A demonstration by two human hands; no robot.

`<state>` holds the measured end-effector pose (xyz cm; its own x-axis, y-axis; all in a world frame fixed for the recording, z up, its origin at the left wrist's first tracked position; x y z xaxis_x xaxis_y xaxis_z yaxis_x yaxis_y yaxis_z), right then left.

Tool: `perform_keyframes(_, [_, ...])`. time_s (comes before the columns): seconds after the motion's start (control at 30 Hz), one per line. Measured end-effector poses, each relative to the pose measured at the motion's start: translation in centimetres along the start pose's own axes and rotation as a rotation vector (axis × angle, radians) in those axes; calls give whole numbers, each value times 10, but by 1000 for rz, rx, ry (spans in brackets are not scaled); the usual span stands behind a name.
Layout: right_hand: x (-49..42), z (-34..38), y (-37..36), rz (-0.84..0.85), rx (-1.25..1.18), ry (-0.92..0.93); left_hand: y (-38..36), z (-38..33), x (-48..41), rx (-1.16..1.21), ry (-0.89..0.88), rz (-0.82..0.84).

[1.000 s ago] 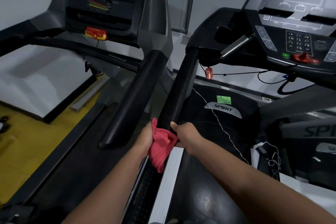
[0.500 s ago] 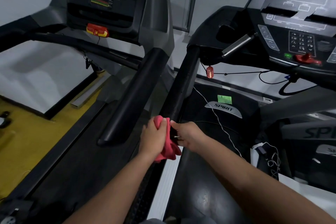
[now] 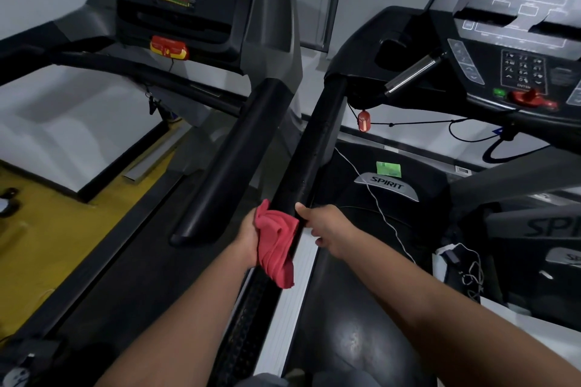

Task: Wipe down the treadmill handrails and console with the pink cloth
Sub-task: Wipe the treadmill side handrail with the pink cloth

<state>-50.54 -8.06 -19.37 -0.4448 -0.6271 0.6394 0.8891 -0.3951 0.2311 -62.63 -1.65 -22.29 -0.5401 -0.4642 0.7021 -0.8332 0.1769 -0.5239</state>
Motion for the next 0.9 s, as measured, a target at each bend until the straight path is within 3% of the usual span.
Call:
perform_keyframes(0.13, [5, 1, -2, 34, -70, 10, -13, -3, 13, -390, -320, -97])
perform_keyframes(0.23, [10, -1, -8, 60, -168, 38, -27, -9, 25, -934, -497, -407])
perform_keyframes(0.3, [15, -2, -13, 53, -208, 97, -38, -8, 33, -1128, -528, -513])
perform_keyframes(0.43, [33, -6, -11, -142, -275, 374, -47, -7, 41, -1195, -492, -493])
perform_keyframes(0.53, [51, -9, -14, -146, -45, 623, -50, -9, 47, -1065, -512, -414])
perform_keyframes(0.77, [16, -23, -42, -122, 109, 555, -37, -17, 56, -1000, -829, -305])
perform_keyframes(0.9, [15, -14, -61, -139, -13, 408, -25, -28, 42, -871, -777, -228])
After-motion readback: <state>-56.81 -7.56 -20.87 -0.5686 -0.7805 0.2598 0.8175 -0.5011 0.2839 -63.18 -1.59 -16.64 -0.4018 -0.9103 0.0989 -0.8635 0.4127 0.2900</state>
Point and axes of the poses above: each hand's wrist, its own x-axis away from the middle knuckle, its own y-axis out of the back of the hand, z = x × y, the point moved 3 cm from there along -x, towards the middle knuckle, and after that the axes turned 5 degrees about z, right-handed, at the moved point
